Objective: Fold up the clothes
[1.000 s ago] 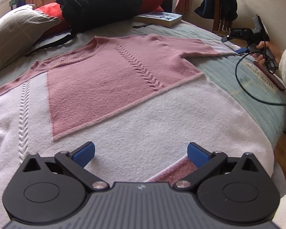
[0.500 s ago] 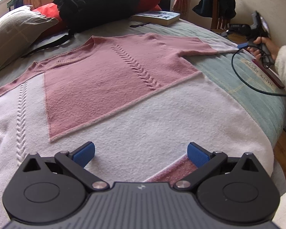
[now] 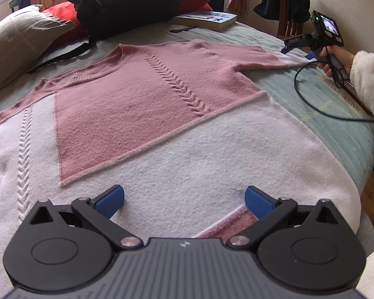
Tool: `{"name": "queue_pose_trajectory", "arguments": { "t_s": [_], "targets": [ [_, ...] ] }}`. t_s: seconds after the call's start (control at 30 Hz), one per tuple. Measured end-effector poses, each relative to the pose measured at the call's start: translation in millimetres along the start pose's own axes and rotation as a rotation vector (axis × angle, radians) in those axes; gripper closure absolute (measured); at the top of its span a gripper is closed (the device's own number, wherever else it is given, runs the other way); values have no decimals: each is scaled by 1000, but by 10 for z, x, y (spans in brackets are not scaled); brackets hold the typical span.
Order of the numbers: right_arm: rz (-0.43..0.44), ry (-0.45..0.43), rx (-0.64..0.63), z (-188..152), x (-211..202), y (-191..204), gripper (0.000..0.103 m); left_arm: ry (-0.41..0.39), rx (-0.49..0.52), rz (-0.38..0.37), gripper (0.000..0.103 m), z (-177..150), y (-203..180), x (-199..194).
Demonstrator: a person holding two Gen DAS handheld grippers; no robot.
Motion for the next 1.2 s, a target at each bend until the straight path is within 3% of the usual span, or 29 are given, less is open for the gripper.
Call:
{"name": "queue_pose_trajectory", "arguments": {
  "t_s": [0.1,0.17,0.3,0.4,0.5,0.6,0.87,1.03,1.13,1.2],
  "targets": [
    [14,-33,14,43,-199,21,0,-3,4,-5,1,-5,-4,-13],
    [78,-46,6,16,-355,92,0,-6,2,-9,1,-8,-3,-17],
    [168,-4,-119,-201,-451,391,0,-8,3,-13,1,-12,-10,-32],
    [148,16,-206,-357,-346,488,0,-12,6,-9,1,-15,-8,-74],
    [159,-1,-127,-350,-373,357,0,-27,5,-4,1,-6,18,-149],
    [160,-17,-107,-319,-605,475,0,-35,3,14,1,2,67,-189],
    [471,-130,-422,-270,-1202,1841,0,-49,-13,61,1,-11,182,-291],
    [650,-117,-605,-495,-1299,2561,0,-51,-40,70,1,-59,271,-334],
    [579,-90,-782,-750,-1311,2730,0,-48,-48,72,1,-90,317,-329],
    [520,-49,-831,-861,-1256,2663,0,-50,-57,68,1,-103,334,-333]
  ]
}}
Point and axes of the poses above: each gripper's, at about its wrist camera, not at the fingertips, and x roughly the way its jaws point, y to its left, z to its top, the point moved 2 cm from there along x, roughly the way its jaws point, and after that the axes turned 6 degrees about -x, right-handed, at the moved point
